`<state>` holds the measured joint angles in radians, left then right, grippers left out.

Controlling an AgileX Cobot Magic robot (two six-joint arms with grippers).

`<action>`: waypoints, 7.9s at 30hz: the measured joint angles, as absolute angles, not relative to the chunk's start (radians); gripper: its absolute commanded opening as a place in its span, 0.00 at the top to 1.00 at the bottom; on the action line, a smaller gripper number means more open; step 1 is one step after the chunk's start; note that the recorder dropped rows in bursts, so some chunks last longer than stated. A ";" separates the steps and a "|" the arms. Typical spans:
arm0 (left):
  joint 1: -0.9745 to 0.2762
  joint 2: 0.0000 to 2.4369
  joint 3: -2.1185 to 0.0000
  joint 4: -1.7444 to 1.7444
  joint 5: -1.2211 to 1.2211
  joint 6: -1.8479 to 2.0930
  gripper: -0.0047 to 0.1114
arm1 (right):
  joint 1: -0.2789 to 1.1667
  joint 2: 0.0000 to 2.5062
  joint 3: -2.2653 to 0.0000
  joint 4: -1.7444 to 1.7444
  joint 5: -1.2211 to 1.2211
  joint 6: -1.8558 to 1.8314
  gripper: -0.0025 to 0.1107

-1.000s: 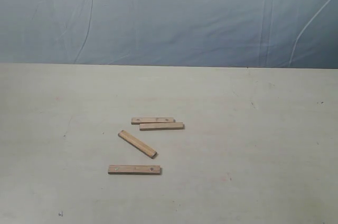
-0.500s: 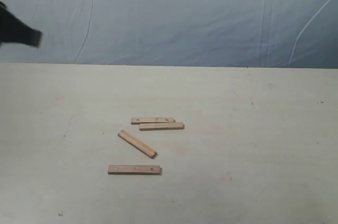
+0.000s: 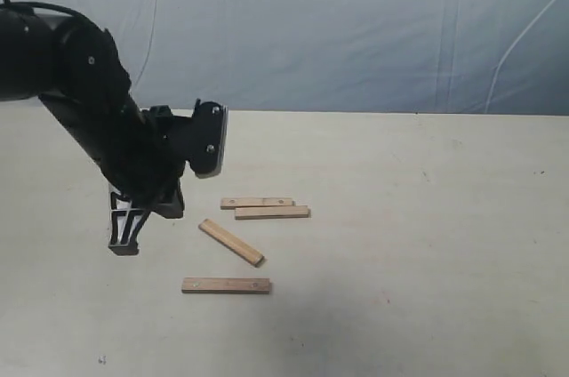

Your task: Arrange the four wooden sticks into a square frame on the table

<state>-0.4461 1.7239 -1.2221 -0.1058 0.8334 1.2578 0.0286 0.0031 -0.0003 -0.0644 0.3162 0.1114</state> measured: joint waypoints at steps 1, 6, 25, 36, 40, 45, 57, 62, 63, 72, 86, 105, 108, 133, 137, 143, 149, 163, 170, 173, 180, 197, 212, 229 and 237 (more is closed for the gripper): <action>-0.446 1.742 -1.222 -0.097 0.807 1.292 0.76 | 0.029 0.003 0.000 -0.064 0.316 0.111 0.99; -0.446 1.831 -1.222 -0.090 0.722 1.454 0.51 | 0.029 0.003 0.000 -0.064 0.316 0.111 0.99; -0.488 2.090 -1.402 -0.156 0.655 1.572 0.52 | 0.029 0.003 0.000 -0.064 0.316 0.111 0.99; -0.488 2.149 -1.438 -0.116 0.701 1.574 0.52 | 0.029 0.003 0.000 -0.064 0.316 0.111 0.99; -0.488 2.167 -1.467 -0.116 0.701 1.574 0.56 | 0.029 0.003 0.000 -0.064 0.316 0.111 0.99; -0.488 2.180 -1.479 -0.116 0.720 1.574 0.63 | 0.029 0.003 0.000 -0.064 0.316 0.111 0.99; -0.488 2.231 -1.564 -0.124 0.846 1.497 0.63 | 0.029 0.003 0.000 -0.064 0.316 0.111 0.99; -0.488 2.256 -1.590 -0.133 0.898 1.481 0.79 | 0.029 0.003 0.000 -0.064 0.316 0.111 0.99; -0.488 2.260 -1.595 -0.133 0.905 1.476 0.89 | 0.029 0.003 0.000 -0.064 0.316 0.111 0.99; -0.487 2.249 -1.639 -0.151 0.951 1.149 0.96 | 0.029 0.003 0.000 -0.064 0.316 0.111 0.99; -0.379 1.867 -1.303 -0.184 0.956 0.181 0.96 | 0.029 0.003 0.000 -0.064 0.316 0.111 0.99; -0.548 1.778 -0.886 -0.185 0.457 -0.347 0.96 | 0.029 0.003 0.000 -0.064 0.316 0.111 0.99; -0.558 1.791 -0.881 -0.183 0.455 -0.370 0.96 | 0.029 0.003 0.000 -0.064 0.316 0.111 0.99; -0.493 1.626 -0.972 0.060 0.596 -0.384 0.96 | 0.029 0.003 0.000 -0.064 0.316 0.111 0.99; -0.408 1.417 -0.899 0.085 0.576 -0.384 0.96 | 0.029 0.003 0.000 -0.064 0.316 0.111 0.99; -0.281 1.023 -0.718 0.103 0.465 -0.384 0.96 | 0.029 0.003 0.000 -0.064 0.316 0.111 0.99; -0.261 0.628 -0.545 0.103 0.359 -0.384 0.96 | 0.029 0.003 0.000 -0.064 0.316 0.111 0.99; -0.261 0.030 -0.162 0.032 0.188 -0.384 0.96 | 0.029 0.001 0.000 0.040 -0.437 0.259 0.99; -0.261 0.007 -0.012 0.025 0.050 -0.384 0.96 | 0.029 0.122 -0.120 0.027 -0.653 0.410 0.99; -0.261 0.007 -0.004 0.055 0.050 -0.381 0.96 | 0.029 0.292 -0.224 -0.049 -0.712 0.416 0.99; -0.261 0.007 -0.004 0.076 0.050 -0.381 0.96 | 0.029 0.800 -0.527 -0.250 -0.824 0.420 0.99; -0.261 0.007 -0.004 0.084 0.050 -0.381 0.96 | 0.266 1.937 -1.650 -0.118 0.899 -0.258 0.95; -0.261 0.007 -0.004 0.084 0.050 -0.381 0.96 | 0.570 2.360 -2.079 0.167 1.213 -0.784 0.51; -0.261 0.007 -0.004 0.084 0.050 -0.381 0.96 | 0.576 2.436 -2.084 0.076 1.130 -0.850 0.51; -0.261 0.007 -0.004 0.084 0.050 -0.381 0.96 | 0.565 2.477 -2.084 0.080 1.075 -0.865 0.51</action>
